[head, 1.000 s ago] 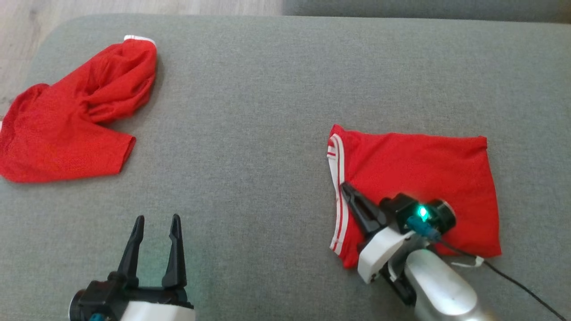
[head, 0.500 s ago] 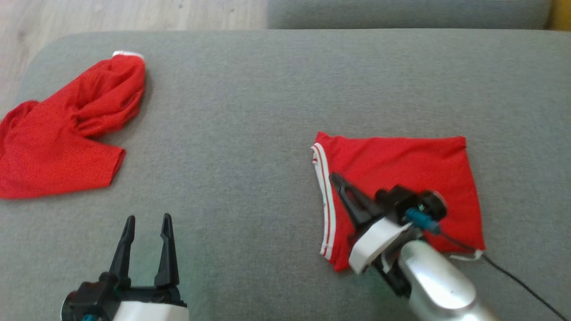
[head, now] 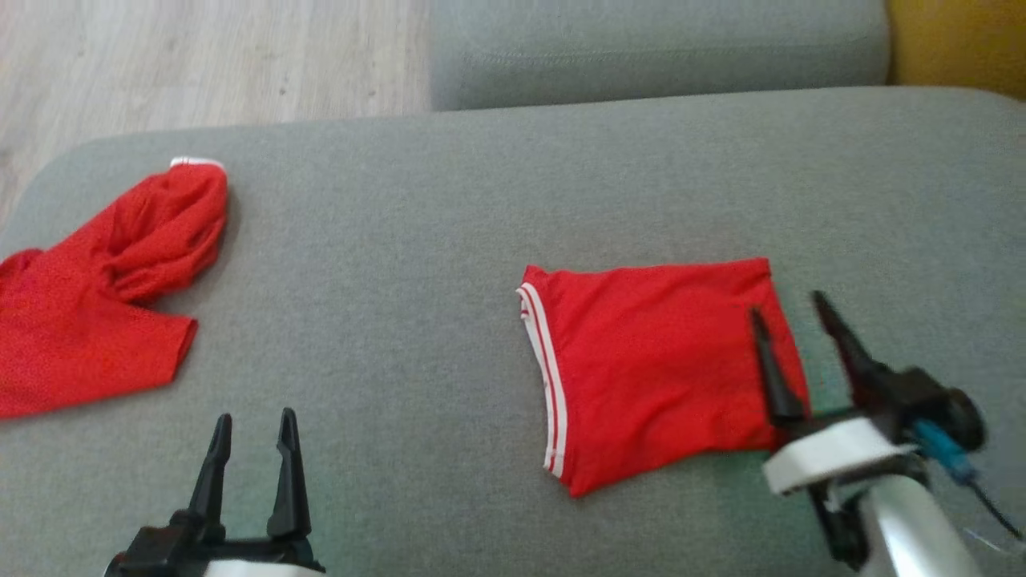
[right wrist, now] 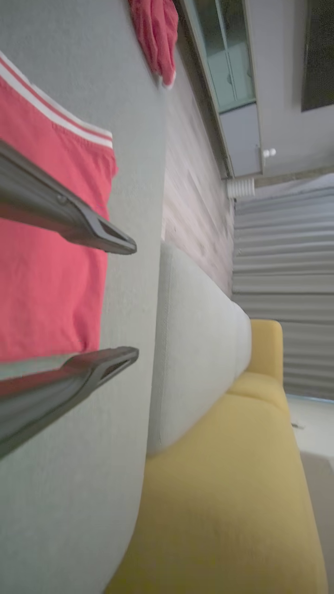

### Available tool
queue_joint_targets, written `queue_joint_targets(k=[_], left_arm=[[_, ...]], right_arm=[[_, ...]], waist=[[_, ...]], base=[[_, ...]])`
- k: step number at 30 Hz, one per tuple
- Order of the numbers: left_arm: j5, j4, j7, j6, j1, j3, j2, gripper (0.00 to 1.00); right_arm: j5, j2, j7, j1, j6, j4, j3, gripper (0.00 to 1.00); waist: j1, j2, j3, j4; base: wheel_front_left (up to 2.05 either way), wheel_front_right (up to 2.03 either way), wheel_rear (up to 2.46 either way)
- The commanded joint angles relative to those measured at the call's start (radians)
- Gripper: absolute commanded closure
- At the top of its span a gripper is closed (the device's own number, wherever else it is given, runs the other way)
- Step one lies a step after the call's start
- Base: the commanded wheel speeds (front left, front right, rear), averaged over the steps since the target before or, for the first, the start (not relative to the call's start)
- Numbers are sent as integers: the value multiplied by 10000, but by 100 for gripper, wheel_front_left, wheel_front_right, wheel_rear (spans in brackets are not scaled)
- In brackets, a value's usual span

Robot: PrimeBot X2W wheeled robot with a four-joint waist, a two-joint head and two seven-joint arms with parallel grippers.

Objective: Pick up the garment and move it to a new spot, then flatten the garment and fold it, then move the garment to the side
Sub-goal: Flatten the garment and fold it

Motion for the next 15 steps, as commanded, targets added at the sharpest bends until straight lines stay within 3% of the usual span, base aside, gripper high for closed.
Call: queue_joint_targets(k=[1,5,15], left_arm=[[109,-199,-95,-39,-166,371,-15,0],[154,116,-95,-84,-142,365,-15,0],[41,474,-95,-128,-126,502,-15,0]], right_arm=[[-76,-107,-93,25,75,-592,-176,0],[-79,-126,-93,708,75,-987,-768,0],[57,-43,-93,1443,75,-1109,-953,0]], waist=[[1,0,-177,-137],[1,0,-278,-209],[1,0,-370,-230]], base=[[0,0,0],[0,0,0],[0,0,0]])
